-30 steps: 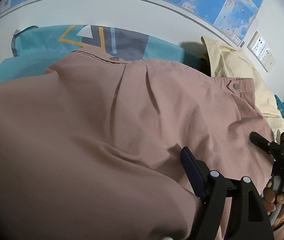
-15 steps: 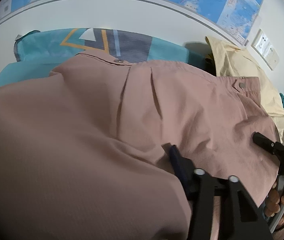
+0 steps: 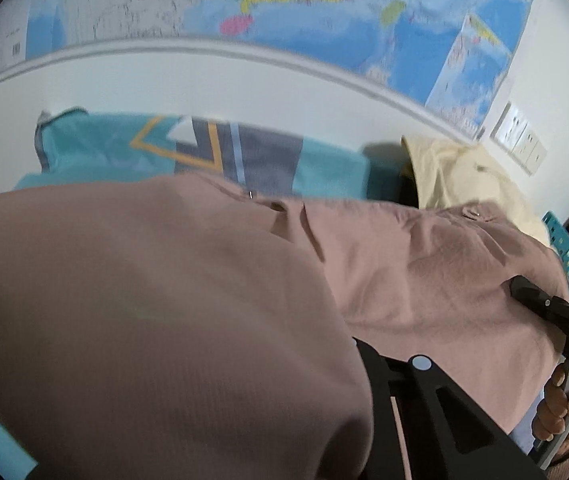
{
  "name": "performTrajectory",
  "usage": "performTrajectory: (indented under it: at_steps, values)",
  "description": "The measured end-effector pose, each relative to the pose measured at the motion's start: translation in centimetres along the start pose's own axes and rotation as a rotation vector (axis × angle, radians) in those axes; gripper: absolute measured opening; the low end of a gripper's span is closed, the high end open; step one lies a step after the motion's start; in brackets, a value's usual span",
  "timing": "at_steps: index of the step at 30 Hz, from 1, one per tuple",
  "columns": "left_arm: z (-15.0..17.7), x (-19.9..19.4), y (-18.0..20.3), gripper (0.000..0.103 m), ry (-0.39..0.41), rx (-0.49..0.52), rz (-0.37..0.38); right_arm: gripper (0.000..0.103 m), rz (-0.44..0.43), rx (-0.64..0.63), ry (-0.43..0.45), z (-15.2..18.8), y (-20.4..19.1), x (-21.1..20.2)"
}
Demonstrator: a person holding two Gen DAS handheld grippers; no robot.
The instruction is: Fold large clothes
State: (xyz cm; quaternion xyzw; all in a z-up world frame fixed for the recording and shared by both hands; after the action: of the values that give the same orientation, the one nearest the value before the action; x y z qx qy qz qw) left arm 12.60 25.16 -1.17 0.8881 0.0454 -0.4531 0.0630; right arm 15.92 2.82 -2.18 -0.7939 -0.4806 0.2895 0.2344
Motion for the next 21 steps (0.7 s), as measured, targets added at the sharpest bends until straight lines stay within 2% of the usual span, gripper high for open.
performTrajectory:
  at_steps: [4, 10, 16, 21]
  values:
    - [-3.6, -2.0, -1.6, 0.013, 0.05, -0.014, -0.011, 0.022, -0.035, -0.08, 0.006, -3.2, -3.6, 1.6]
    - [-9.6, -4.8, -6.7, 0.013, 0.138, -0.047, -0.107, 0.022, -0.089, -0.18, -0.007, -7.0, -7.9, 6.5]
    - [-15.1, -6.1, -13.5, 0.013, 0.228, -0.082, -0.257, 0.022, -0.2, -0.233, -0.017, -10.3, -12.5, 14.1]
    - [-18.8, -5.8, -20.9, 0.013, 0.287, -0.146, -0.394, 0.022, -0.284, -0.254, -0.05, -10.9, -16.1, 21.5]
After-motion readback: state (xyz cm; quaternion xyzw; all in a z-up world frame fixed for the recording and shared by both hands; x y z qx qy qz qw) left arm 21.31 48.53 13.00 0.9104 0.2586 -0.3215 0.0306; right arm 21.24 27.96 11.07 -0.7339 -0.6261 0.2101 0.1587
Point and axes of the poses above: each gripper's, at about its wrist camera, not at the fingertips, and x roughly the way its jaws point, y to its right, z to its underside, the point moved 10 cm from there along x, roughly the way its jaws point, and after that the axes turned 13 degrees about -z, right-handed, at the moved point
